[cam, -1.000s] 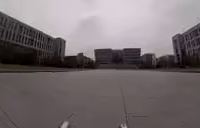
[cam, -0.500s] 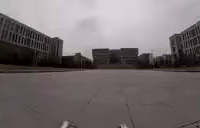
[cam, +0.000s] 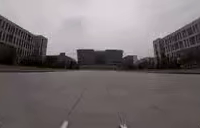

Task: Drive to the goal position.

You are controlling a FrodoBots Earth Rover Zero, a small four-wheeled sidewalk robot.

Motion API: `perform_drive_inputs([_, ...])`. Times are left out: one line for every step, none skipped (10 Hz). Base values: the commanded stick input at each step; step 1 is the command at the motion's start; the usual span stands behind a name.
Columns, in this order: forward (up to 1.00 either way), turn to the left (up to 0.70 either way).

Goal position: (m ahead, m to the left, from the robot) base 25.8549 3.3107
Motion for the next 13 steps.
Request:
perform_drive_inputs([0.70,0.00])
perform_drive_inputs([0.70,0.00])
perform_drive_inputs([0.70,0.00])
perform_drive_inputs([0.70,0.00])
perform_drive_inputs([0.70,0.00])
perform_drive_inputs([0.70,0.00])
perform_drive_inputs([0.70,0.00])
perform_drive_inputs([0.70,0.00])
perform_drive_inputs([0.70,0.00])
perform_drive_inputs([0.70,0.00])
perform_drive_inputs([0.70,0.00])
perform_drive_inputs([0.70,0.00])
perform_drive_inputs([0.70,0.00])
